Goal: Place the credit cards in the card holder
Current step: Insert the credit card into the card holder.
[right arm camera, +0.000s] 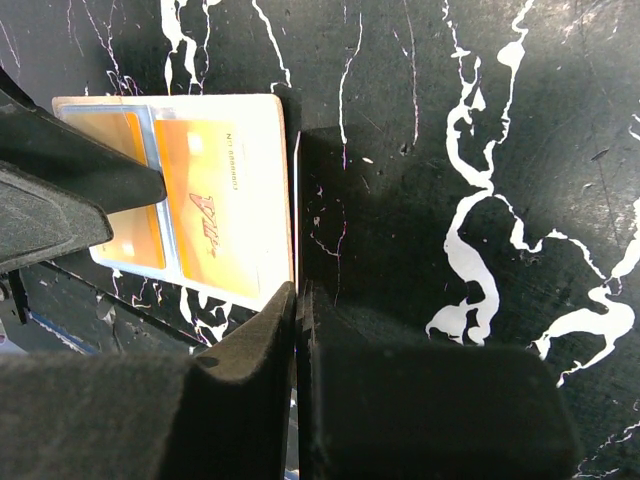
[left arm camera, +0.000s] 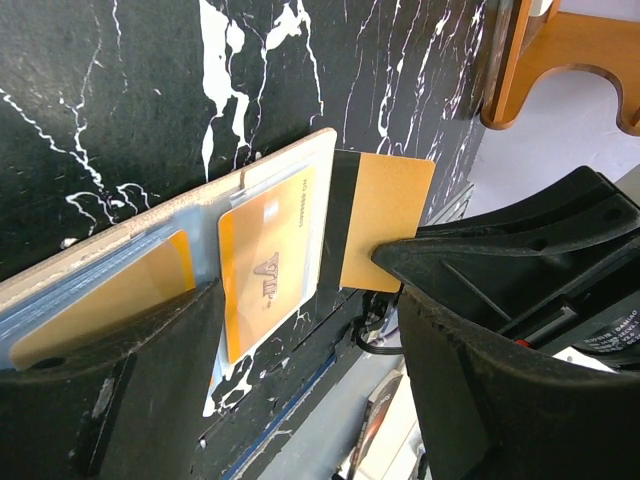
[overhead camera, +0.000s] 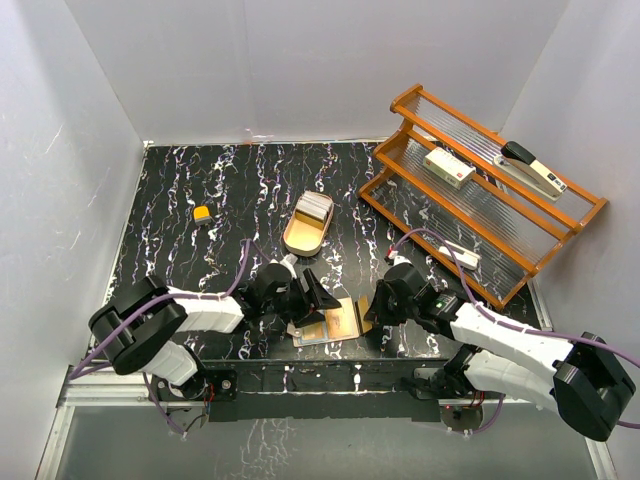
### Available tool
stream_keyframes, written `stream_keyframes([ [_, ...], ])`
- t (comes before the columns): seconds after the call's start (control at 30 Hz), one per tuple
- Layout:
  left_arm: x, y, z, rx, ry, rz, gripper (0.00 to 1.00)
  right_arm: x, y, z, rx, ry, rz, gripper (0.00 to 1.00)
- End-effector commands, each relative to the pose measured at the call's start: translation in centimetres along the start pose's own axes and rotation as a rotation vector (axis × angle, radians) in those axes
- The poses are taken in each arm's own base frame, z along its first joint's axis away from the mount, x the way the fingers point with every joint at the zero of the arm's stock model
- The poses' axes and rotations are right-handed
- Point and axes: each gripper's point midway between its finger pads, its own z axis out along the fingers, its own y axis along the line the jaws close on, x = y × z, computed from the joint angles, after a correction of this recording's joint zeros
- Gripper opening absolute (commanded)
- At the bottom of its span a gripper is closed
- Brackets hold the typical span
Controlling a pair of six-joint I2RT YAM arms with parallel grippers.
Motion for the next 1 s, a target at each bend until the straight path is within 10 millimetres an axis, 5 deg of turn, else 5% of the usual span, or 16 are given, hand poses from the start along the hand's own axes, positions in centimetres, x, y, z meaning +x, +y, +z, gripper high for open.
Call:
stream_keyframes([
  [0.0, 0.1, -1.4, 0.3, 0.037, 0.010, -0.003, 0.69, -0.7, 1.1, 0.0, -0.055, -0.042, 0.009, 0.00],
  [0.23, 0.1, -2.9, 0.1, 0.074, 0.004, 0.022, 0.69, -0.8, 1.0, 0.0, -0.048, -0.043, 0.001, 0.00],
  [0.53, -2.0, -1.2, -2.6, -0.137, -0.109, 0.149, 0.71, -2.6, 0.5, -2.2, 0.023, -0.111, -0.015, 0.00],
  [0.97, -2.6, 2.0, -6.8, -0.329, -0.161, 0.170, 0.75, -5.3, 5.3, -5.1, -0.133, -0.165, -0.017, 0.00],
])
